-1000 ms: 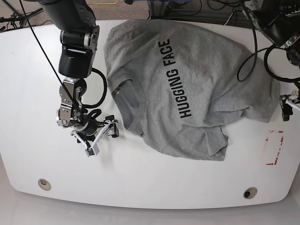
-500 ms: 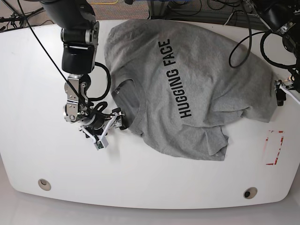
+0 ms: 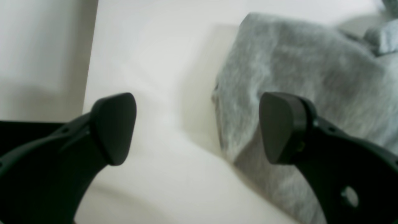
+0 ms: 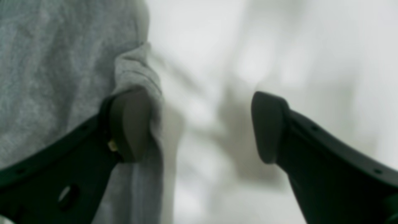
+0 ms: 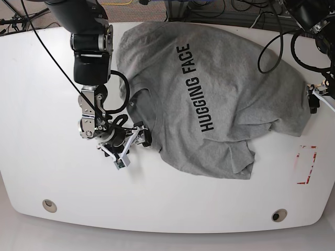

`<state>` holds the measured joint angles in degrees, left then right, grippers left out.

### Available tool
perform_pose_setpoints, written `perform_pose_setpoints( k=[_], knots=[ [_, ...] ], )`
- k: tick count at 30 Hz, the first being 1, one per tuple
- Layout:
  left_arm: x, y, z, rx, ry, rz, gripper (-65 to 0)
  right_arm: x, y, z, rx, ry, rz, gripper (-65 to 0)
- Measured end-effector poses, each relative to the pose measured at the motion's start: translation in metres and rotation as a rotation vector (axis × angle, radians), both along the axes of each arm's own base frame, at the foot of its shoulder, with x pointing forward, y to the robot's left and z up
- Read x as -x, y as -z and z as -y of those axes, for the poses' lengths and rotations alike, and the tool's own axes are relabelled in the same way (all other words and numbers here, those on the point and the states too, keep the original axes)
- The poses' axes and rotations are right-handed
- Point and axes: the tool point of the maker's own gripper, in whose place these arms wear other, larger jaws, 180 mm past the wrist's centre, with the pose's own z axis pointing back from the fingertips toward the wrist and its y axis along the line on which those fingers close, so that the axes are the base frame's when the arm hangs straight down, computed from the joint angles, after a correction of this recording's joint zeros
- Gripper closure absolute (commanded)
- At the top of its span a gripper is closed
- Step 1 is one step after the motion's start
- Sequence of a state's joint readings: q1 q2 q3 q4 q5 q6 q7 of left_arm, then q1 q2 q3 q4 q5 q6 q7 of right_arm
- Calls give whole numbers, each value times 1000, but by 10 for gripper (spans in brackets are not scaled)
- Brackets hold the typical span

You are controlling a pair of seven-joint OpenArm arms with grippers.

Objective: Fold the T-shirt properly
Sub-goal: 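Move the right gripper down to the shirt's sleeve edge and grasp it, then lower the left gripper onto the opposite shirt edge and grasp it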

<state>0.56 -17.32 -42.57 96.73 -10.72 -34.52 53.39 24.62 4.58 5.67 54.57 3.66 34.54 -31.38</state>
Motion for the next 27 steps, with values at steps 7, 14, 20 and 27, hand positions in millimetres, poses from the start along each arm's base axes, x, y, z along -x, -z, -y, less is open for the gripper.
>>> perform_pose_setpoints(
  k=[7,14,20,27],
  knots=[
    [-17,-13,-1,13,1,58,-583,5,2,-7,-15,-13,-11,-486],
    [-21,-4,-8,51,-35,43,-585,10,-2,-5,30,-35,-10,-487],
    [-23,-5,-8,59,-37,49,-587,17,0,-5,39,-39,-12,-487],
    [-14,7,-7,65,-35,14,-589,34,4,-5,49,-48,-9,-487]
  ],
)
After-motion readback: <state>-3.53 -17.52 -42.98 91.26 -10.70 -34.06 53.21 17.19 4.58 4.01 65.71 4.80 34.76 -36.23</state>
